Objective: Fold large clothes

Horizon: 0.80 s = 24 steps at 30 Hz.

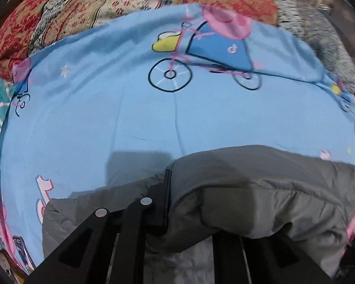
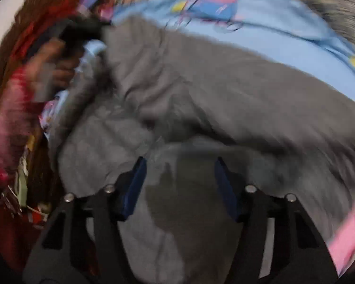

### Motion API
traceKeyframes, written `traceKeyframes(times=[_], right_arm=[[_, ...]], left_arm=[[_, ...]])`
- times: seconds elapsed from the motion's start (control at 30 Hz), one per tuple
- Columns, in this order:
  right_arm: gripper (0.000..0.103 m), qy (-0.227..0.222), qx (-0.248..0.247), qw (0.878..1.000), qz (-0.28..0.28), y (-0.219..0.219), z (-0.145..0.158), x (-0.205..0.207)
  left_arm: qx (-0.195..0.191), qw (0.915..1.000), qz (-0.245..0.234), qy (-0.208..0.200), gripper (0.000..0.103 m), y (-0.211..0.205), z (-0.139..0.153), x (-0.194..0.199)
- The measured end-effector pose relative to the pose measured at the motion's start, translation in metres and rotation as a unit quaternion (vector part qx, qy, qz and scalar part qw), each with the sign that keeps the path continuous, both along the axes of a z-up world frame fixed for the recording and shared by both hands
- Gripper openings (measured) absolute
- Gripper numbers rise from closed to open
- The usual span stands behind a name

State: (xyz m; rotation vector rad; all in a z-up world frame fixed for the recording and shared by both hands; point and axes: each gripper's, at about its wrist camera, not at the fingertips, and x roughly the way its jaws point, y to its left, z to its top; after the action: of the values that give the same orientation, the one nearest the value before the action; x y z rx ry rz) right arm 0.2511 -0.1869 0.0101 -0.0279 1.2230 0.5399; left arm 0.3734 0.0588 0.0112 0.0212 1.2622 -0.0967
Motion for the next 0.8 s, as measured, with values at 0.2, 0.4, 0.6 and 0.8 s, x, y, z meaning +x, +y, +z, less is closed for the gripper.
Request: traceKeyframes(times=[0.2, 0.4, 0.6, 0.8], right_arm=[[0.049, -0.063, 0.071, 0.981, -0.170, -0.016, 0.007, 0.158], [0.049, -0.005, -0.003, 0.986, -0.167, 0.020, -0.048, 0.189], [0.049, -0.040, -0.014, 0.963, -0.267, -0.029, -0.045, 0.195], [0.050, -0.017, 0.078, 0.959, -0.272, -0.052, -0.036, 0.182]], left_arm=[[-0.043, 0.9978, -0.045, -0.022, 0.016, 0.018, 0.036, -0.062], [-0.172, 0.9816, -0.079, 0.027, 0.017, 0.000, 0.028, -0.115], [-0.296, 0.9531, 0.051, -0.040, 0.017, 0.050, 0.043, -0.161], [-0.148, 0.9810, -0.058, -0.111, 0.017, -0.014, 0.067, -0.175]])
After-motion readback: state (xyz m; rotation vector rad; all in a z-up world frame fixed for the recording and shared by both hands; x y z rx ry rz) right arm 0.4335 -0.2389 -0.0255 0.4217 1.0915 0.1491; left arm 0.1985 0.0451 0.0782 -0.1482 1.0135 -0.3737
